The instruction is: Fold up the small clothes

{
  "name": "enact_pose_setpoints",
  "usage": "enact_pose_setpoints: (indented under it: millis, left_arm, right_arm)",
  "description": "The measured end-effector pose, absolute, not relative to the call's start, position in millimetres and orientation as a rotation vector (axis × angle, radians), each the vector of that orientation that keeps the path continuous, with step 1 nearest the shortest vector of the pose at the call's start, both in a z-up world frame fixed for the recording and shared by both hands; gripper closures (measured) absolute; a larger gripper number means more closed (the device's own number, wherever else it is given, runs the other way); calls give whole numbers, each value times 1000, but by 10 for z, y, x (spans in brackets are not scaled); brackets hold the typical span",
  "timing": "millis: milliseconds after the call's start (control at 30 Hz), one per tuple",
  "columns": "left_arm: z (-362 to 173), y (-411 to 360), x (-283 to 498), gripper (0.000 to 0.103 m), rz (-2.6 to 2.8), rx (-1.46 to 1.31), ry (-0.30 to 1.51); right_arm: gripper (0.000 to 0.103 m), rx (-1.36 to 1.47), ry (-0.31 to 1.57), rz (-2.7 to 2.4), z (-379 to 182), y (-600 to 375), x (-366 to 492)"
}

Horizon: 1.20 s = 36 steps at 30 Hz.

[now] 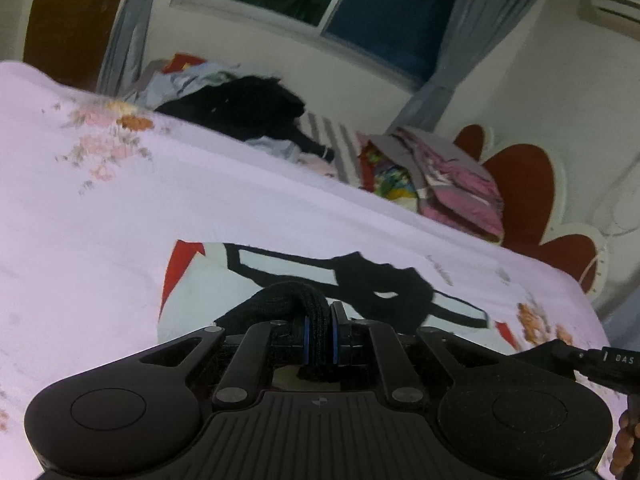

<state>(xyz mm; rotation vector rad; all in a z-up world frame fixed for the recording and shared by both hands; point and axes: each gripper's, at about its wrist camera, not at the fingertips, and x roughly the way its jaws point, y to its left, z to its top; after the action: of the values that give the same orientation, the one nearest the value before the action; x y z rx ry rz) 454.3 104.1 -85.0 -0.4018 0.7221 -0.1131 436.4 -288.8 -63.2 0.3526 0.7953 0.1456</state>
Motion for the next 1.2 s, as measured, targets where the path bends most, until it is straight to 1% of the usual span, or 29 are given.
enact_pose_setpoints:
  millis: [367,633,667,700,733,767,833,933,967,1000,1067,1133,1200]
  left_arm:
    - [-1190,989,5137,93,-46,-407,819]
    - [-1316,1020,5351,93,-11,-455,861]
    - [-1335,1034,5375,92,-4,-474,876]
    - [-1355,1054,5395,91,5,-498,891]
    - [-1366,1073,5406,90,6,-517,897]
    - [-1368,1081,5407,90,6,-530,899]
    - [-1353,1095,5399,88,4,-545,894]
    - [-1304,1131,5361,80,-2,-575,874]
    - [-1283,1148,5343,69,-5,-592,864]
    - [-1252,1160,5315,50,-3,-595,844]
    - [-1155,1192,5241,24,47,-569,777]
    - [-1089,1222,5202,22,54,-539,736]
    - [-1093,1211,5190,22,44,-516,747]
  right_arm:
    - [93,466,880,99,-1140,-3031,4986]
    - [92,457,876,80,-1274,-3024,5171]
    - [86,460,865,67,-1286,-3033,5185]
    - [77,468,853,57,-1291,-3054,5205]
    - [75,476,842,59,-1289,-3072,5220]
    - [69,476,836,61,-1280,-3081,5235]
    - [67,438,831,56,-1255,-3078,5260]
    - [66,382,809,46,-1207,-3062,5264]
    - [65,370,803,45,-1199,-3057,5272]
    - [63,358,793,42,-1182,-3058,5269]
    - [62,342,764,41,-1133,-3056,5246]
    - [61,329,755,56,-1109,-3032,5243]
    - [61,278,765,73,-1119,-2956,5257]
